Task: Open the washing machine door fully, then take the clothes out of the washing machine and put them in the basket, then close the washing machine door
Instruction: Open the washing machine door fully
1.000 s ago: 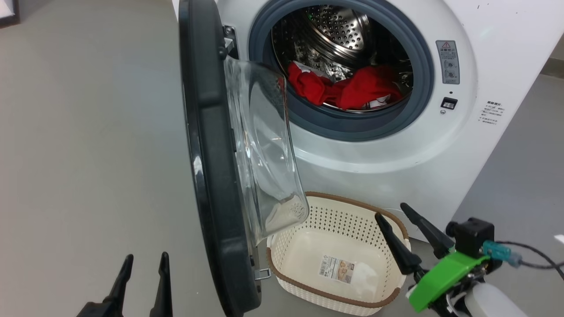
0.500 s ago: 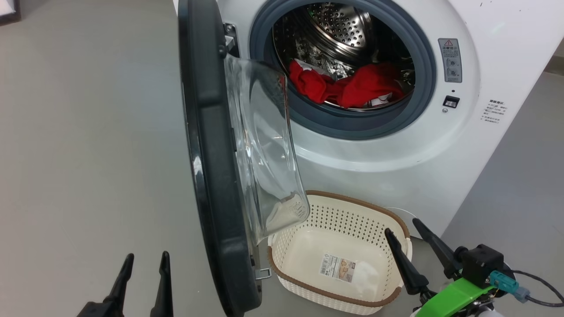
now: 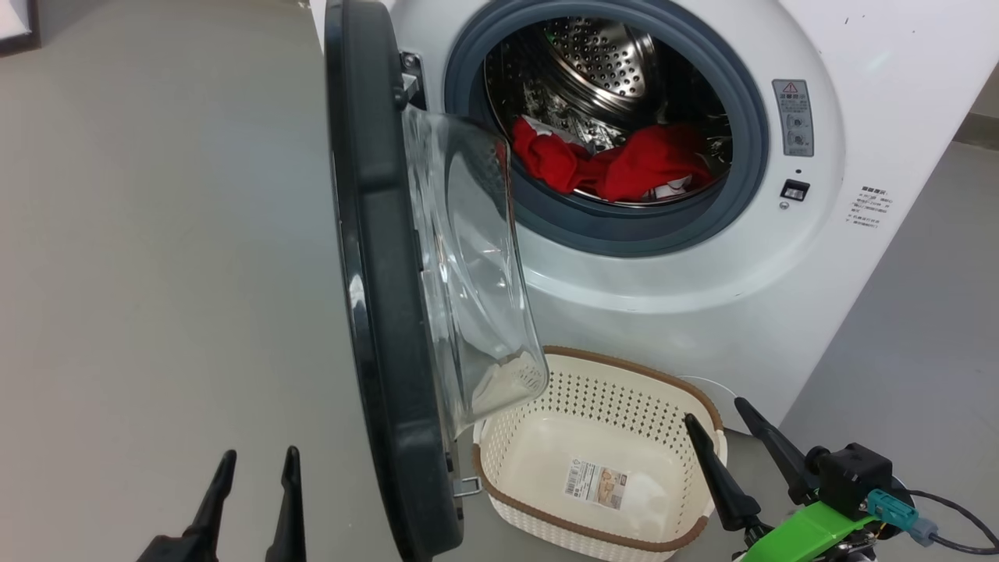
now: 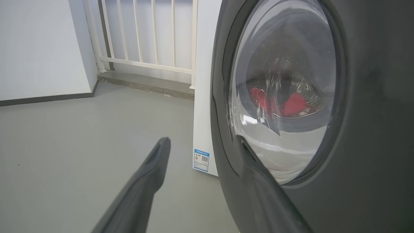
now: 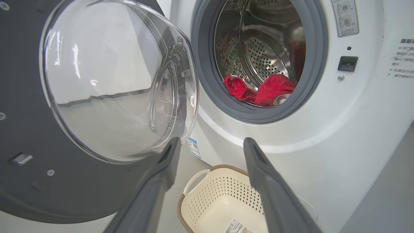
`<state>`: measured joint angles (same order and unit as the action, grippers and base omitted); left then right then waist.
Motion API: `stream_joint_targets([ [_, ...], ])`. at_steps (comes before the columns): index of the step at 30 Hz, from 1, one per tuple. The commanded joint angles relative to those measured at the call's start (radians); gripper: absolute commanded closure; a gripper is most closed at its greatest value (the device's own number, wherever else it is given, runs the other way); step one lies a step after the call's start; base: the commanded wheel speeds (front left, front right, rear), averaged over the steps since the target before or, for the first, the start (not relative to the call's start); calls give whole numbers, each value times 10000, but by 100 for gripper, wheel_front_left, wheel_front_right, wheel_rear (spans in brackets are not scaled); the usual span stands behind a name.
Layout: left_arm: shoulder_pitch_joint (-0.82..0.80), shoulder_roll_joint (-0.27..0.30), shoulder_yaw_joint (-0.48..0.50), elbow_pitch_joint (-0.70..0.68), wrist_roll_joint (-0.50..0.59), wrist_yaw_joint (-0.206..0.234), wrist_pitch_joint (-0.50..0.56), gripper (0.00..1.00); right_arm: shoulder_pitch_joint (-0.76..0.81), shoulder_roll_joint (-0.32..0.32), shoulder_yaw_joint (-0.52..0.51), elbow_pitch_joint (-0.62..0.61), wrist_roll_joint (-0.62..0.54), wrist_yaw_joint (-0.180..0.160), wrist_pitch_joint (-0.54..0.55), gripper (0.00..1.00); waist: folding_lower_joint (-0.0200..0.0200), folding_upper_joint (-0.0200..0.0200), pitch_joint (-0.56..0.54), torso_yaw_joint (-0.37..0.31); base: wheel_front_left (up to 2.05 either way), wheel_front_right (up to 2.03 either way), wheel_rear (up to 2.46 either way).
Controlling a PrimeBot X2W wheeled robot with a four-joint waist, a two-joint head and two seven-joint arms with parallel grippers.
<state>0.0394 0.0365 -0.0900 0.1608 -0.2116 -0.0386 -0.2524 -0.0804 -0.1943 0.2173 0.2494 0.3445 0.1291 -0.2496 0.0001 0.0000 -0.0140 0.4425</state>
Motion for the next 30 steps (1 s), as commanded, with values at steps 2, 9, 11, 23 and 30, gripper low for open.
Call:
stream_joint_targets([
  [2,-150,137,409,-355,147,59,-94,0,74,-23,153,-202,-144,16,-122,0,-1,0,-64,-9,0,0,0],
  [9,-498,137,854,-1595,118,316,-94,100,173,10,1,-254,-257,16,-122,0,-1,0,-114,11,0,0,0],
  [11,-639,137,962,-2331,109,374,-94,100,197,2,-30,-267,-267,16,-122,0,-1,0,-122,5,0,0,0],
  [23,-406,137,-1262,-5331,268,210,-43,100,244,-5,-242,-291,-386,16,-122,0,-1,0,-180,-56,0,0,0],
  [30,-228,142,-3112,-5166,116,-398,413,100,228,-18,-264,-281,-424,16,-122,0,-1,0,-176,-12,0,0,0],
])
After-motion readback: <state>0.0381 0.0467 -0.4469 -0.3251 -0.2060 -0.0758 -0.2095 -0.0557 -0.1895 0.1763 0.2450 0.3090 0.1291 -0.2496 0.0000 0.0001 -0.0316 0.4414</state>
